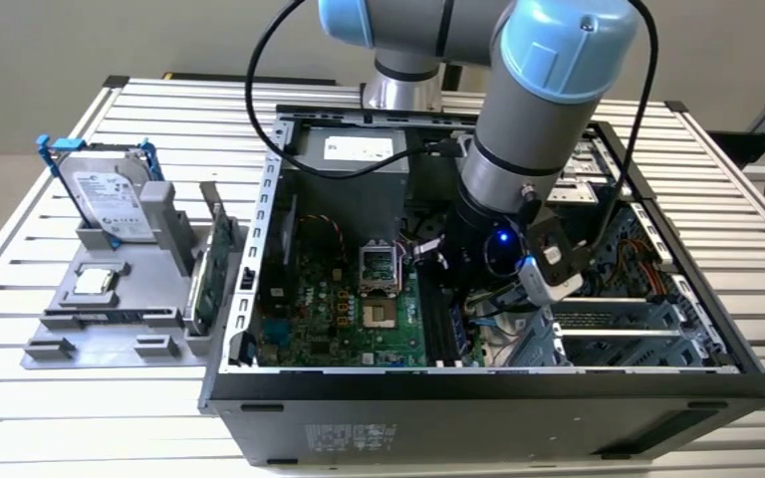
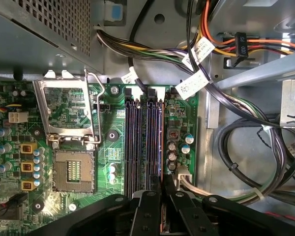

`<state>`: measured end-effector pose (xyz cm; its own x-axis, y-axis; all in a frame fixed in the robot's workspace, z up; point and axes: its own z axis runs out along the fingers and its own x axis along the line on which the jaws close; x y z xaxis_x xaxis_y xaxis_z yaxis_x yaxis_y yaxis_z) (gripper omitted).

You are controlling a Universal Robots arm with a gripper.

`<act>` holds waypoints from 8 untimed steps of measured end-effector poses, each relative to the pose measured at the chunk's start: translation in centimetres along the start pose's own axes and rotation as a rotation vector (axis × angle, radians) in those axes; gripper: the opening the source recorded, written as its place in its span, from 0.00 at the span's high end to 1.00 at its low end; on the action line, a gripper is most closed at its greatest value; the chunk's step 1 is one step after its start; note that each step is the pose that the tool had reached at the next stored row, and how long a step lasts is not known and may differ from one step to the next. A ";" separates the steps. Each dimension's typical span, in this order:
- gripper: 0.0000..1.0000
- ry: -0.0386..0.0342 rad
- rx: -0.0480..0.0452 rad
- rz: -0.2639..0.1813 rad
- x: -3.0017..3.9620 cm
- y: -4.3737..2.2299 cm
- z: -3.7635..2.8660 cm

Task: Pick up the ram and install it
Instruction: 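Insert the ram into the slot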

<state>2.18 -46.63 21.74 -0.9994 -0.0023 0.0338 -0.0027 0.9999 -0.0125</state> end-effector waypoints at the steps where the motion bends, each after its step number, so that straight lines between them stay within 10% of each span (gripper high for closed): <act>1: 1.00 0.0000 0.0002 0.000 0.00 0.00 -0.02; 8: 1.00 0.0002 0.0023 0.006 0.01 -0.01 -0.05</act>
<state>2.17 -46.64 21.78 -0.9994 0.0039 0.0339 0.0034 0.9999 -0.0150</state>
